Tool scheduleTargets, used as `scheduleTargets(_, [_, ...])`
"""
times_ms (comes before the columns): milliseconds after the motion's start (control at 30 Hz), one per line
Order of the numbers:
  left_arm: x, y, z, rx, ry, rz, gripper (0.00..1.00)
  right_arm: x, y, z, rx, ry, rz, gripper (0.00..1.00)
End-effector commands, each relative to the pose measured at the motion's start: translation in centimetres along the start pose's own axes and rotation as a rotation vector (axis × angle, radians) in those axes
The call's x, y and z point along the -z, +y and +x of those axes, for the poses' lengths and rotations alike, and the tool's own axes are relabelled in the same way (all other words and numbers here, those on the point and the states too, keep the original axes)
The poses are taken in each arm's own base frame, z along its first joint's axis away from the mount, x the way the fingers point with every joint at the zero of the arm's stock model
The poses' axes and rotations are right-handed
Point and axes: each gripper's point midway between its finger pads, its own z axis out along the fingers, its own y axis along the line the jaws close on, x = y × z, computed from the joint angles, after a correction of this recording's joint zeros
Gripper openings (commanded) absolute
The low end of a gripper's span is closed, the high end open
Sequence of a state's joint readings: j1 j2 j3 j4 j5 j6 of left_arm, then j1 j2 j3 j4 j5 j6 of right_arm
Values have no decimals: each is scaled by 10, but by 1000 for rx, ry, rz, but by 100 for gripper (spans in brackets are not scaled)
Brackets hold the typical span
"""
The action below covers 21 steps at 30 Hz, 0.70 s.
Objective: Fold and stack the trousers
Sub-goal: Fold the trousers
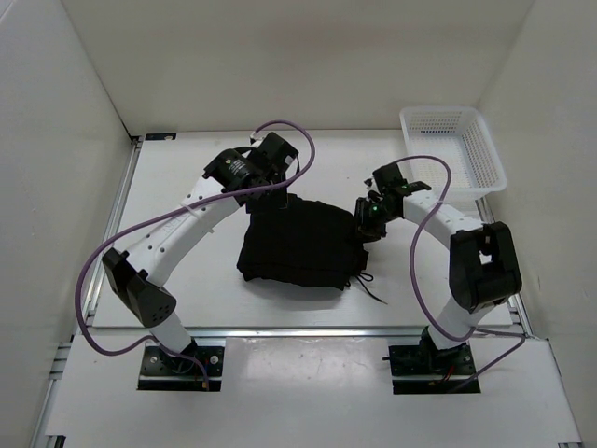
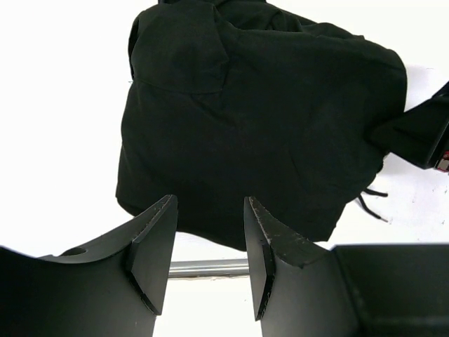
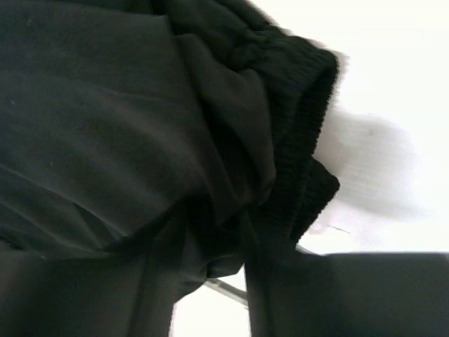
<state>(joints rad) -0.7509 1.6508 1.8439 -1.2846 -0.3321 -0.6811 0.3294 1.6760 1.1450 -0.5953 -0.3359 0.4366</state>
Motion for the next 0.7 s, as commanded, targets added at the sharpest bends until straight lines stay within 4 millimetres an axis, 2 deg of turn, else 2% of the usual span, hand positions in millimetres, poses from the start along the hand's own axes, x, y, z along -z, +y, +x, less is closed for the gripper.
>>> scheduleTargets(0, [16, 5, -7, 21, -47, 15, 54, 5, 19, -18, 49, -68, 3, 29])
scheduleTargets(33, [16, 5, -7, 21, -47, 15, 54, 14, 23, -18, 51, -92, 13, 10])
scheduleTargets(67, [16, 5, -7, 21, -47, 15, 54, 20, 21, -22, 62, -126, 51, 4])
scheduleTargets(100, [16, 6, -8, 21, -53, 8, 54, 34, 33, -26, 80, -168, 50, 0])
scheduleTargets(167, [16, 8, -6, 9, -46, 2, 54, 48, 39, -25, 98, -192, 77, 0])
scheduleTargets(200, [13, 9, -4, 5, -39, -4, 54, 62, 49, -31, 115, -231, 73, 0])
scheduleTargets(267, [13, 9, -4, -4, -39, -4, 54, 69, 54, -31, 123, -230, 81, 0])
scheduleTargets(333, [11, 11, -1, -17, -32, -10, 54, 82, 63, -41, 140, -264, 73, 0])
scheduleTargets(433, [15, 11, -2, -14, -38, -4, 54, 86, 60, -48, 148, -249, 107, 0])
scheduleTargets(633, [13, 9, -1, -22, -35, 5, 54, 86, 30, -56, 106, -226, 175, 0])
scheduleTargets(667, [10, 9, -1, -21, -36, 5, 54, 80, 27, -56, 111, -208, 184, 0])
